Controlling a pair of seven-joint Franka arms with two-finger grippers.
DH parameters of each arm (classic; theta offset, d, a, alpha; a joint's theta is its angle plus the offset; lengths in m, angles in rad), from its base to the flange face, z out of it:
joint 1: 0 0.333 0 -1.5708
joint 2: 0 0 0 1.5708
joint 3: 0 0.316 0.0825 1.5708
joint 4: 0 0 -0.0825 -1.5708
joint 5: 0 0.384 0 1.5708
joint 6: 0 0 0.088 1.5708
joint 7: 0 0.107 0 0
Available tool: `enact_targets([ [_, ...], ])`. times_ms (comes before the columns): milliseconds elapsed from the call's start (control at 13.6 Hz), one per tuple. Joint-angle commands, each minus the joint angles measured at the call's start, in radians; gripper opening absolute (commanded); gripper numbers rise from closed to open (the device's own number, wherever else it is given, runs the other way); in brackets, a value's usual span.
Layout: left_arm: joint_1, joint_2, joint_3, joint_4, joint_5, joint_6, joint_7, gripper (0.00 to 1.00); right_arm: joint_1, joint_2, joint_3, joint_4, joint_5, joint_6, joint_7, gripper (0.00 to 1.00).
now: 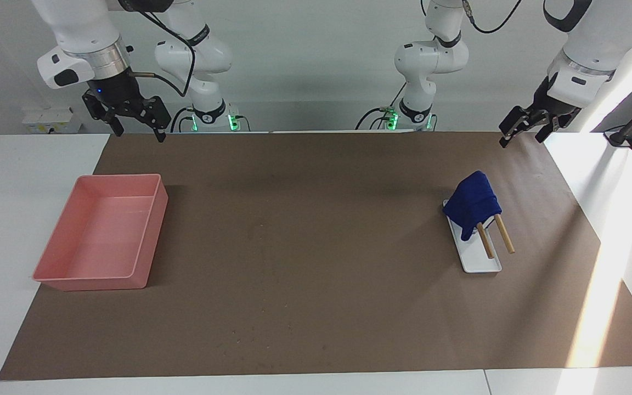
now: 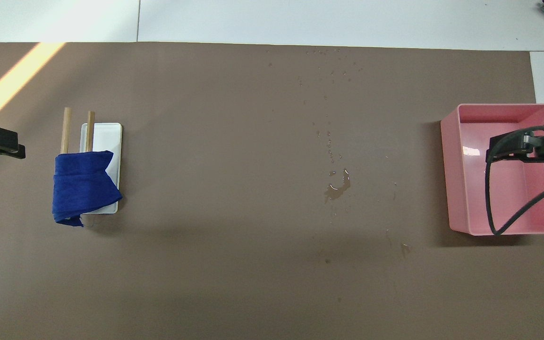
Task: Wipe water with towel using both arms
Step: 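Move the left gripper toward the blue cloth on the white tray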
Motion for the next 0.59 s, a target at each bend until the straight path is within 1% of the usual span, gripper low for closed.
enact_targets([
  [0, -0.012, -0.012, 0.009, -0.003, 0.019, 0.008, 0.011, 1.00, -0.009, 0.007, 0.007, 0.010, 0.016, 0.008, -0.007, 1.00],
  [367, 0.000, -0.023, 0.009, -0.017, 0.018, 0.002, 0.012, 1.00, -0.016, -0.001, 0.007, 0.005, 0.018, -0.002, -0.001, 1.00],
  [514, 0.000, -0.026, 0.012, -0.032, 0.019, 0.040, -0.003, 1.00, -0.016, -0.009, 0.007, 0.002, 0.018, -0.003, -0.004, 1.00],
])
